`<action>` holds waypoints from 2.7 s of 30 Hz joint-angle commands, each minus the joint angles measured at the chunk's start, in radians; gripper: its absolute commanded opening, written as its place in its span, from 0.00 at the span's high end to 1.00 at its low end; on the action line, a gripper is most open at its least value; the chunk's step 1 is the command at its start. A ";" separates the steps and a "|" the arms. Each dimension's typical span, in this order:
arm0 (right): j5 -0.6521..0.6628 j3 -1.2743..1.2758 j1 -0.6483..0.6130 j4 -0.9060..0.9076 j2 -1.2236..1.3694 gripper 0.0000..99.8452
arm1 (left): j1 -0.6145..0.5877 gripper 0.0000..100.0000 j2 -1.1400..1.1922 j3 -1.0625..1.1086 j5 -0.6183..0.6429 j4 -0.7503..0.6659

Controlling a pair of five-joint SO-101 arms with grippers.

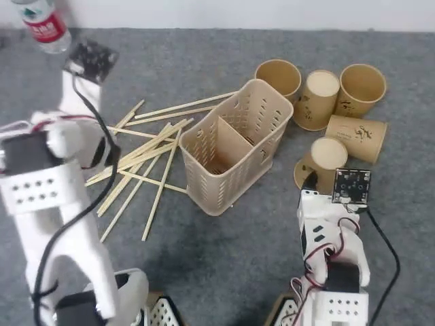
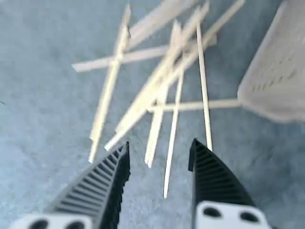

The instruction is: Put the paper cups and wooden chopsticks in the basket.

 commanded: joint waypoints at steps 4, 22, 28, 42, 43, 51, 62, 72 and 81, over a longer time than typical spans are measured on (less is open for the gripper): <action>-0.012 0.003 0.012 -0.041 -0.015 0.68 | 0.041 0.81 -0.028 0.392 -0.236 -0.167; -0.012 0.002 0.012 -0.041 -0.015 0.68 | 0.250 0.80 -0.020 0.918 0.115 -0.842; -0.011 0.002 0.012 -0.041 -0.015 0.68 | 0.267 0.80 -0.018 0.984 0.140 -0.942; -0.011 0.000 0.016 -0.033 -0.015 0.68 | 0.218 0.80 0.094 0.937 0.207 -0.927; -0.011 0.000 0.015 -0.033 -0.015 0.68 | 0.218 0.80 0.123 0.912 0.207 -0.904; -0.011 0.000 0.016 -0.036 -0.015 0.68 | 0.190 0.82 0.353 0.696 0.207 -0.779; -0.011 0.002 0.018 -0.039 -0.015 0.68 | 0.224 0.99 0.368 0.696 0.094 -0.723; -0.011 0.002 0.018 -0.039 -0.015 0.68 | 0.187 0.99 0.293 0.664 0.107 -0.717; -0.011 0.002 0.018 -0.039 -0.015 0.68 | 0.259 0.99 -0.298 0.516 0.298 -0.537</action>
